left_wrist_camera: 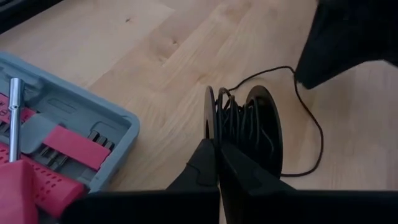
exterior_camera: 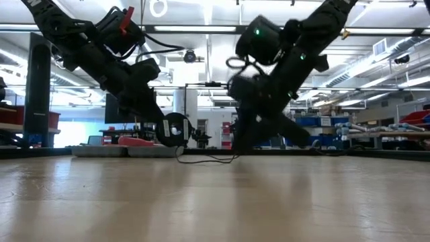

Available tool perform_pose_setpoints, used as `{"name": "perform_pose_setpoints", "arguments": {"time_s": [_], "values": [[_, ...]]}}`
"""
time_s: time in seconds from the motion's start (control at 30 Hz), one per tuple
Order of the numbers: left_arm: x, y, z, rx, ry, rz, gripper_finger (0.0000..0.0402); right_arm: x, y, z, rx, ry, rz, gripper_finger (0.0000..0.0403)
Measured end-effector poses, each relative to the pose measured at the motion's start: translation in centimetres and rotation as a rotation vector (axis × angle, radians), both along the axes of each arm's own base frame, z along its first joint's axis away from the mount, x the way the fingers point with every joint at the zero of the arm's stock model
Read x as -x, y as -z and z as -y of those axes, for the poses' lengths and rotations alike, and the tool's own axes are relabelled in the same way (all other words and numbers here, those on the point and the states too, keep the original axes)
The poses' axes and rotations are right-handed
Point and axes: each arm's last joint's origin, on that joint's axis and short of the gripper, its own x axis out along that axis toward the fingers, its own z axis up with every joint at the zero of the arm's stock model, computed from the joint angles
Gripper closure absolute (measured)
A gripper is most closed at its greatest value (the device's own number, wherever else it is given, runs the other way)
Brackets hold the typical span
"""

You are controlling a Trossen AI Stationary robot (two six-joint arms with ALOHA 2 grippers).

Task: Coil cords
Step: Coil the black wire onto the spool

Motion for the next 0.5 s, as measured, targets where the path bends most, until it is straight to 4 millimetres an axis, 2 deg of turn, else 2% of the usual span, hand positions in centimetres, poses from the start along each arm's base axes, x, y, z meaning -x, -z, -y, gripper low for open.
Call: {"name": "perform_pose_setpoints", "arguments": {"time_s": [0.13, 0.3, 0.4, 0.5], "values": [[0.0, 0.0, 0.0, 0.009, 0.008, 0.008, 0.0401, -0.2, 1.6, 0.2, 0.007, 0.009, -0.039, 0.0330], [0.0, 0.0, 0.0, 0.012, 0.006, 0.009, 0.0401, -0.3, 2.0, -0.3, 0.069, 0.086, -0.034, 0.0360], [-0.1, -0.1, 0.0, 0.024, -0.004, 0.017, 0.0401, -0.2, 1.9, -0.7, 0.027, 0.121, -0.014, 0.0394], [-0.2, -0.3, -0.1, 0.032, -0.042, 0.059, 0.0401, -0.5, 1.7, -1.0, -0.077, 0.156, 0.038, 0.0395]]}}
